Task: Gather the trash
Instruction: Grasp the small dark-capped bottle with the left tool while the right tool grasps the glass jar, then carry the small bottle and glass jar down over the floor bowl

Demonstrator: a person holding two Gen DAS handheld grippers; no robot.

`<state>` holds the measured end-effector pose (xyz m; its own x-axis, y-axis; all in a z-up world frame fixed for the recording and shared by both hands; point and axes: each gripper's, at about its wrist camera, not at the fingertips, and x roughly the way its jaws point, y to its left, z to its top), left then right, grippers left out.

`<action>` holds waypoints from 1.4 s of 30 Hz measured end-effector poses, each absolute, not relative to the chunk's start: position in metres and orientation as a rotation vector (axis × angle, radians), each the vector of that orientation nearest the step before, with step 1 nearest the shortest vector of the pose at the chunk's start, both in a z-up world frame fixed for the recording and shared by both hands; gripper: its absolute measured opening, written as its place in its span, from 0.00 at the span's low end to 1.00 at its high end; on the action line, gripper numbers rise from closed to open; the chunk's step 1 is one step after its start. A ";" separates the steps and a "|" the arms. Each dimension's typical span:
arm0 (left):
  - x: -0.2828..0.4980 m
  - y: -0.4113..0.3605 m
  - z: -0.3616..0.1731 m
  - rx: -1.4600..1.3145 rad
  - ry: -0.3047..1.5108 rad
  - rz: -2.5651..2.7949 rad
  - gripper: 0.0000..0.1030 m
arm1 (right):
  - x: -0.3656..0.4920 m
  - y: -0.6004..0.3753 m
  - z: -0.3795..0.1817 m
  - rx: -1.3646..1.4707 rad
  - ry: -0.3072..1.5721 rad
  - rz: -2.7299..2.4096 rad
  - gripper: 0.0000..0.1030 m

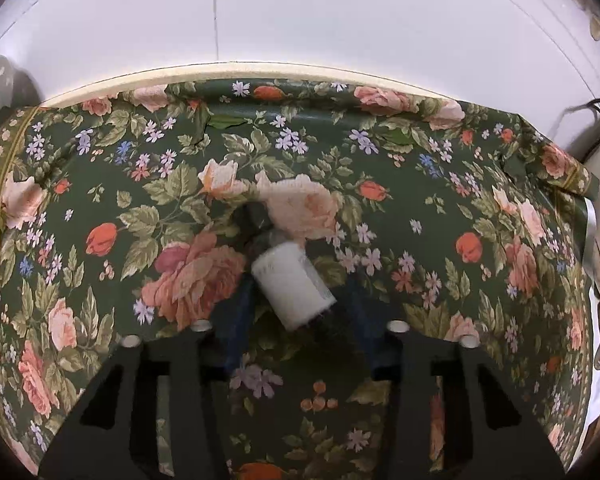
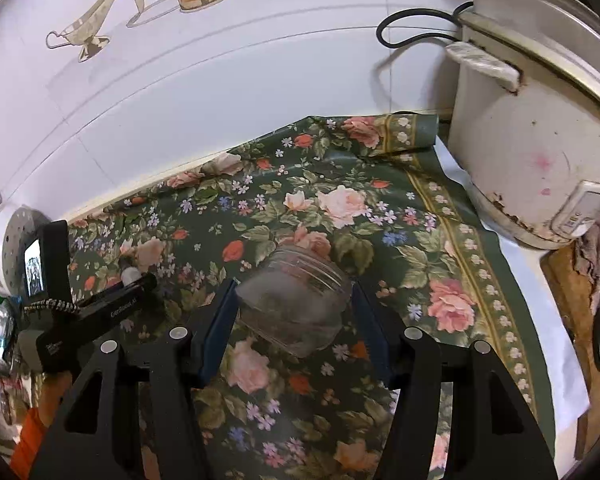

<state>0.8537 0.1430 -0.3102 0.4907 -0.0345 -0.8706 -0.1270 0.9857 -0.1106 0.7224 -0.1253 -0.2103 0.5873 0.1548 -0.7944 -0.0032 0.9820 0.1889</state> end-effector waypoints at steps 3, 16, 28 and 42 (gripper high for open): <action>0.837 0.142 -0.308 -0.160 1.066 0.042 0.26 | 0.712 -0.130 -0.208 0.175 0.939 0.112 0.53; 0.720 0.098 -0.216 -0.157 0.904 0.020 0.26 | 0.644 -0.157 -0.170 0.147 0.869 0.286 0.53; 0.563 0.046 -0.131 -0.179 0.745 0.070 0.26 | 0.551 -0.186 -0.125 0.078 0.784 0.459 0.53; 0.421 0.042 -0.129 -0.164 0.754 -0.011 0.26 | 0.416 -0.164 -0.115 0.116 0.761 0.490 0.53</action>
<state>0.4215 0.0419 -0.1292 0.7297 -0.0690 -0.6803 -0.0489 0.9871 -0.1526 0.4157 -0.1640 -0.1149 0.6184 0.4656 -0.6331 -0.3836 0.8820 0.2739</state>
